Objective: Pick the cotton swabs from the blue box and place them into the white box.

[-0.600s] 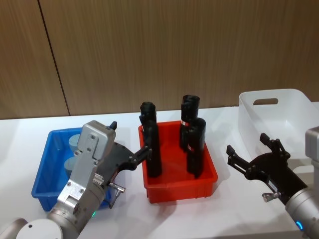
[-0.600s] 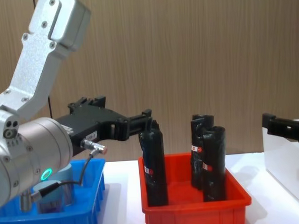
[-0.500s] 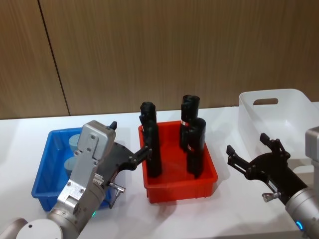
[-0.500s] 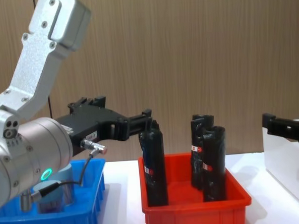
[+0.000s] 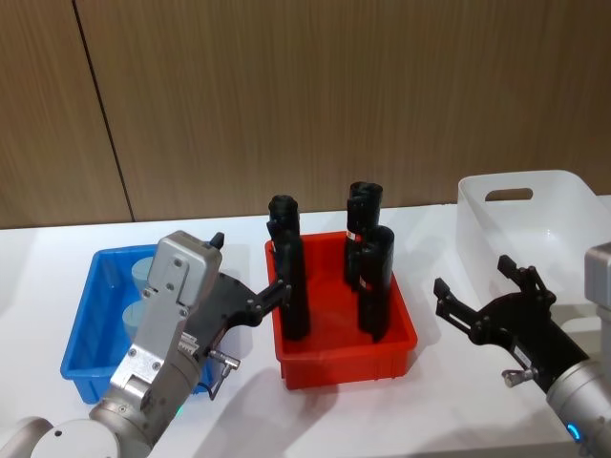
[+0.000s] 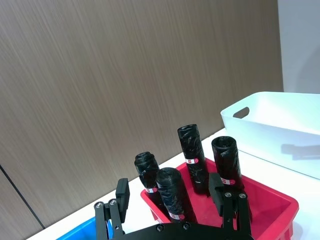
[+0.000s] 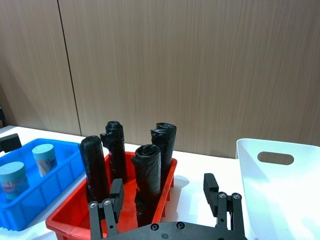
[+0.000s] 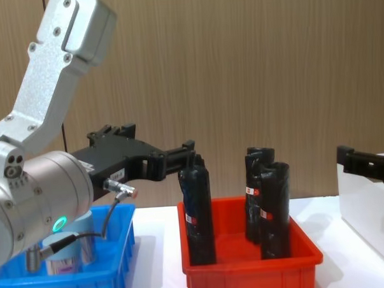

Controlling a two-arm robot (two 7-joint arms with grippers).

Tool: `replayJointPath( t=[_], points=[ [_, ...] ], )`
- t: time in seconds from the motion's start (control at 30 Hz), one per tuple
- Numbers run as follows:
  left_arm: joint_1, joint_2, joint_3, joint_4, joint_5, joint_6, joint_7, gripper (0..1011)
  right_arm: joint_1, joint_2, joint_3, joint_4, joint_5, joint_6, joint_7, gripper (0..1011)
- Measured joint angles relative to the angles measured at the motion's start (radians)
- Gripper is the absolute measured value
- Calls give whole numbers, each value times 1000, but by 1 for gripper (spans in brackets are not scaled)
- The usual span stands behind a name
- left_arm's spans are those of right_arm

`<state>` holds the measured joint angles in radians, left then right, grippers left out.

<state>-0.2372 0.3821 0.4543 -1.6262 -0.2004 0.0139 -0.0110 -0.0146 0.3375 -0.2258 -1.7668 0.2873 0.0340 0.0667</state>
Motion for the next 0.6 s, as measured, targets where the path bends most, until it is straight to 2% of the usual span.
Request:
replayJointPath(
  t=[0.6],
  points=[
    [0, 0, 0, 0, 0, 0, 0, 1003, 0, 0, 0, 0, 0, 0, 0, 1002]
  ],
)
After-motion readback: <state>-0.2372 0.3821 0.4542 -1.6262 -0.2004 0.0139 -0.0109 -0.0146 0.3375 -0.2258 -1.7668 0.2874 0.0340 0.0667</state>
